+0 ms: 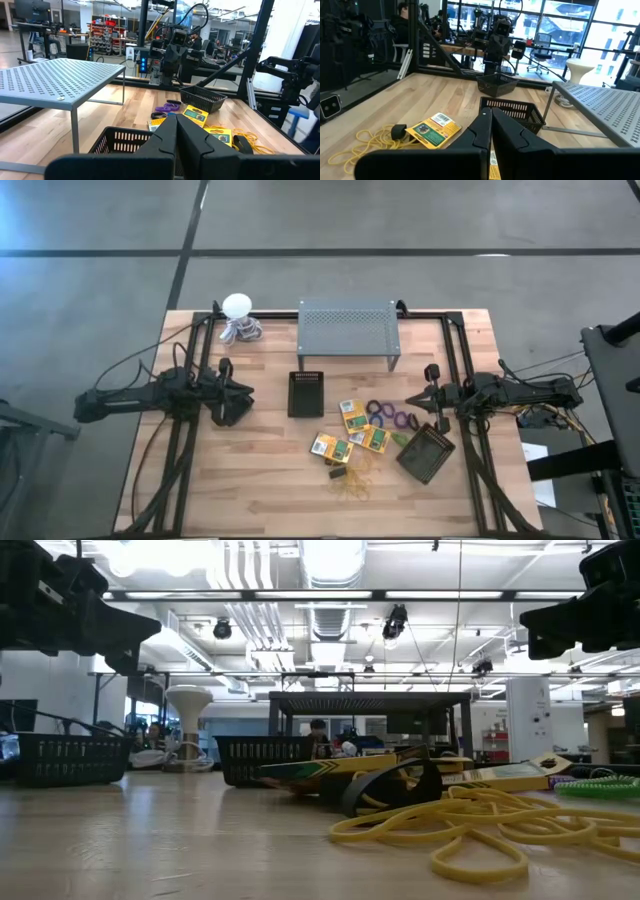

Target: Pick & Place Office Desk Supplies

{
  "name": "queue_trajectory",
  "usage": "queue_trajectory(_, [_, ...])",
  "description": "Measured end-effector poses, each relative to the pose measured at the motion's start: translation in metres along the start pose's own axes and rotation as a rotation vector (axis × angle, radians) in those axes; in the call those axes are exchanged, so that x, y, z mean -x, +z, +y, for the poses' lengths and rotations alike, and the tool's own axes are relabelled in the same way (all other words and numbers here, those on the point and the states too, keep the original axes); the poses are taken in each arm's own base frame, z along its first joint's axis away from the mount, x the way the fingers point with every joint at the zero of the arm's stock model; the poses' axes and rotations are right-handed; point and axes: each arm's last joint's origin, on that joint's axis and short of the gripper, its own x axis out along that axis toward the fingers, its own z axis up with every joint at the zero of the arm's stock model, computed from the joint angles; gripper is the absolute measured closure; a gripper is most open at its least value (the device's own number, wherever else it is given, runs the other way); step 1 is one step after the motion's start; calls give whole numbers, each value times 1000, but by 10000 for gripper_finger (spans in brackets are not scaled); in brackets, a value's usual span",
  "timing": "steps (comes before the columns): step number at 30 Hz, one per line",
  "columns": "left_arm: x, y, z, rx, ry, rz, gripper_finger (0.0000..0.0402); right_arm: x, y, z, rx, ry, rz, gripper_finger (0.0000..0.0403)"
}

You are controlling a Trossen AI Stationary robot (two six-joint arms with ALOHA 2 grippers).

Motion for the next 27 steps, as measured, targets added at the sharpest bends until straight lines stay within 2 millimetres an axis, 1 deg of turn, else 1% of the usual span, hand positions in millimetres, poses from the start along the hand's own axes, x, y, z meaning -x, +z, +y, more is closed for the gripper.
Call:
queue_trajectory(15, [0,0,0,0,0,0,387,0,0,0,1,-1,0,394])
queue_trajectory(18, [0,0,0,0,0,0,387,0,2,0,89,-4,-18,394])
queue_trajectory(20, [0,0,0,0,0,0,387,0,6,0,149,-8,-61,394])
queue_trajectory(21, [0,0,0,0,-1,0,387,0,9,0,122,-6,-93,394])
queue_trajectory(24, [0,0,0,0,0,0,387,2,17,0,-113,23,-174,394])
queue_trajectory(26, [0,0,0,0,0,0,387,2,24,-3,-170,-24,-246,394])
queue_trajectory(27, [0,0,0,0,0,0,387,3,26,-4,-229,-50,-275,394])
